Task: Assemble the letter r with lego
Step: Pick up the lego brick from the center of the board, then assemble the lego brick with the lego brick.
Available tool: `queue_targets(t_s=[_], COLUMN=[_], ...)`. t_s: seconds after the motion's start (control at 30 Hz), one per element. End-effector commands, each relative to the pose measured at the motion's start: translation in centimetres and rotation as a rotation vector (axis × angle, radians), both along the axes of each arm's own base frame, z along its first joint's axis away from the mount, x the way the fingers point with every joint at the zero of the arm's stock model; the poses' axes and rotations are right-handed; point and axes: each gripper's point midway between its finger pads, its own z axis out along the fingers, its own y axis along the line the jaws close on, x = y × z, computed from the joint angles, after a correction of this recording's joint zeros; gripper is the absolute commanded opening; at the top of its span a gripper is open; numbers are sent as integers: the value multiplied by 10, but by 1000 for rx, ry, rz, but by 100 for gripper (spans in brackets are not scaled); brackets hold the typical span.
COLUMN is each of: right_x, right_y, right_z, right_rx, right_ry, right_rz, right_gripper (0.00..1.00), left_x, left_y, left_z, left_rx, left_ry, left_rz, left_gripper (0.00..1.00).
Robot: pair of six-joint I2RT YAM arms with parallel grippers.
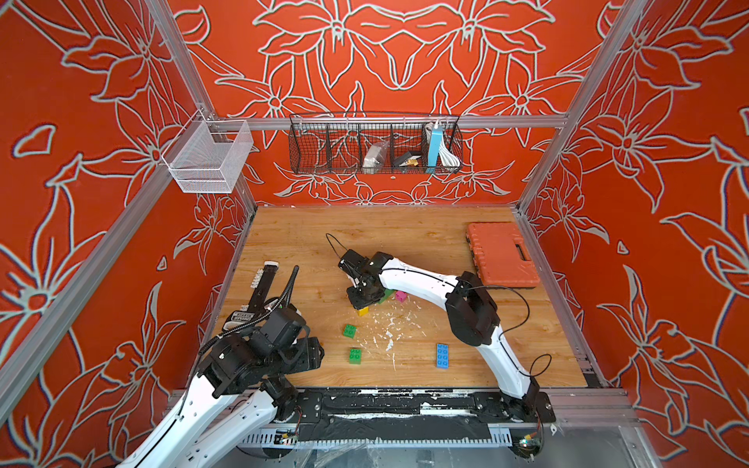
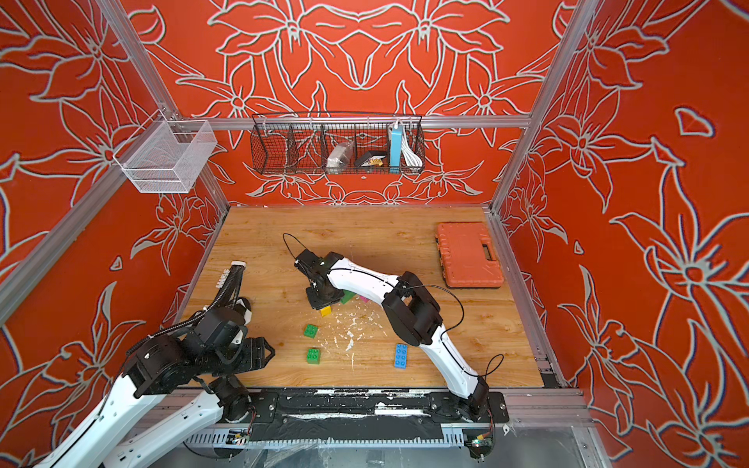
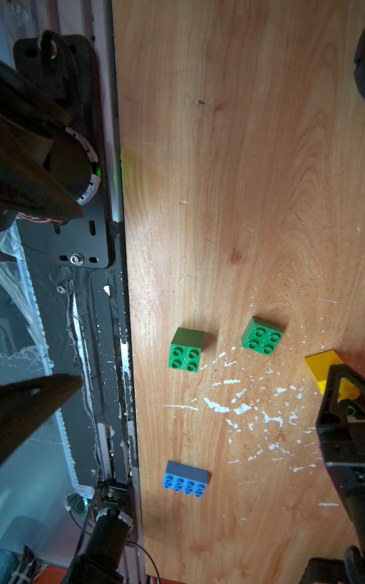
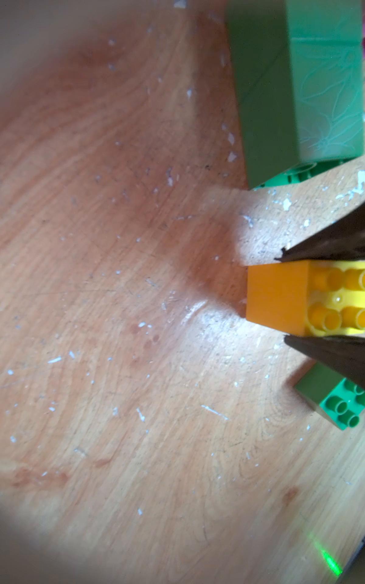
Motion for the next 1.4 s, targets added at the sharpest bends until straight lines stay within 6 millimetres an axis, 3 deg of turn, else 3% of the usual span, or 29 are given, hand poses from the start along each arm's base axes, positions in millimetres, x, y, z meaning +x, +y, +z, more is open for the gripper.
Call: queue_targets(t_s=[0.0, 0.27, 0.37, 0.57, 0.83, 1.1, 1.37], right_x=[-14, -50, -69, -102, -142, -160, -155], right_y=[-15, -18, -23, -28, 3, 7, 7], right_z=[16, 82, 90, 89, 81, 55, 48], right_rx=[-22, 160, 177, 172, 243, 124, 57], right_ry=[10, -50, -121, -144, -176, -164, -183], right_rz=[56, 385, 526, 671, 813, 907, 912], right_gripper=[0, 0, 0, 0, 0, 0, 0], left_x=[-1, -2, -7, -35, -53, -54, -55], left_y=[-1, -1, 1, 16, 28, 28, 27], left_z=[-2, 4, 8, 6, 23, 24, 25], left_rx=[-2, -36, -58, -48, -108, -117, -139], left_ry=[-3, -52, -78, -65, -167, -188, -223], left_rz=[-19, -24, -31, -84, -101, -115, -125], left_gripper=[78, 77, 77, 75, 75, 73, 73])
